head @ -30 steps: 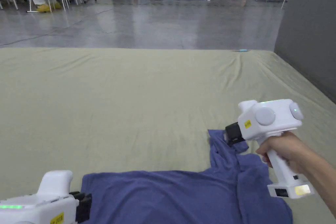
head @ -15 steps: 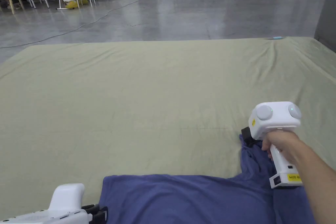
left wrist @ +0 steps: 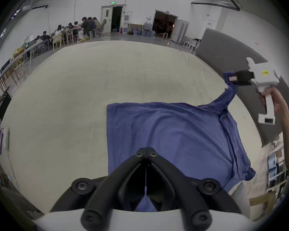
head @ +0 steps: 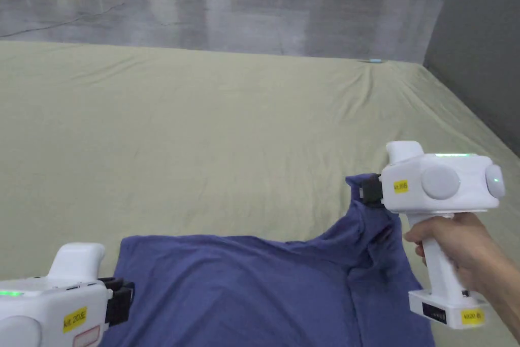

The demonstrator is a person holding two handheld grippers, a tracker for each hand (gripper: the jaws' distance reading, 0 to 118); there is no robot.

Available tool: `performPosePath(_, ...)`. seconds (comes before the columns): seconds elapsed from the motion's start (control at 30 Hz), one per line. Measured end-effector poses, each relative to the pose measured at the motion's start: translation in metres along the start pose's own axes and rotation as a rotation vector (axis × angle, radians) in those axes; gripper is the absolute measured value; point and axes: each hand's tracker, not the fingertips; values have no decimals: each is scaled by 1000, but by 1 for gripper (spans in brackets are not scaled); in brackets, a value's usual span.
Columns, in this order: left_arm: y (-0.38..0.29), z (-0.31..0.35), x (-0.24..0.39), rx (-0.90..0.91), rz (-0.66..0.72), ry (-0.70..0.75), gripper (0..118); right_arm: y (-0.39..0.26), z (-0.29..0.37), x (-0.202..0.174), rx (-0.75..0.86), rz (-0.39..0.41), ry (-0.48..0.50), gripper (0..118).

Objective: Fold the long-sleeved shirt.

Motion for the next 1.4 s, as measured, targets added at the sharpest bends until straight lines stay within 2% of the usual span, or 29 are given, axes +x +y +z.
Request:
performPosePath(0.17,-11,24,3,34,-20,-45,0,-78,33,-15,-60,67,-21,16)
performPosePath(0.27,-20,35,7,45,-19,-33,0,-116,20,-16,-131,16,-32,18)
performPosePath(0.3,-23,40,7,54,-21,-36,0,-127,14,-16,-150,-13,-37,22)
performPosePath(0.33,-25,45,7,61,-17,-40,0,-136,9,-15,-173,-41,-37,31)
performPosePath(0.43,-33,54,4,67,-5,-56,0,-159,18,-24,-252,-58,-39,51)
performPosePath(0.5,-36,58,2,67,-7,-61,0,-171,21,-26,-273,-36,-42,67)
performPosePath(0.6,-37,63,0,68,-6,-60,0,-173,40,-28,-285,-6,-55,68)
performPosePath(0.67,-38,70,-2,73,0,-60,0,-164,71,-25,-181,-24,-65,68)
performPosePath(0.7,-41,76,1,82,2,-62,0,-160,89,-24,-106,-44,-58,67)
performPosePath(0.73,-42,80,2,87,1,-66,0,-157,106,-21,-42,-68,-50,58)
performPosePath(0.8,-46,86,1,101,2,-72,0,-154,130,-13,50,-111,-40,4)
performPosePath(0.83,-46,83,-3,104,4,-73,0,-155,136,-10,65,-131,-33,0)
performPosePath(0.87,-47,82,-5,102,5,-74,0,-154,139,-4,73,-165,-42,0)
performPosePath(0.93,-49,79,-8,96,8,-76,0,-158,134,1,18,-123,-19,0)
performPosePath(1.07,-44,71,-5,71,12,-68,0,-165,121,1,-13,-101,-39,0)
performPosePath(1.2,1,41,-18,74,36,-77,0,-164,106,-2,-58,-103,1,0)
performPosePath(1.3,50,-5,-28,63,68,-59,0,-159,95,-7,-92,-67,23,0)
performPosePath(1.33,66,-29,-35,28,72,-19,5,-160,103,-19,-98,-54,20,0)
performPosePath(1.37,79,-52,-44,15,67,26,35,-159,103,-22,-103,-48,25,0)
performPosePath(1.4,90,-79,-52,-23,61,62,78,-159,102,-23,-106,-46,31,0)
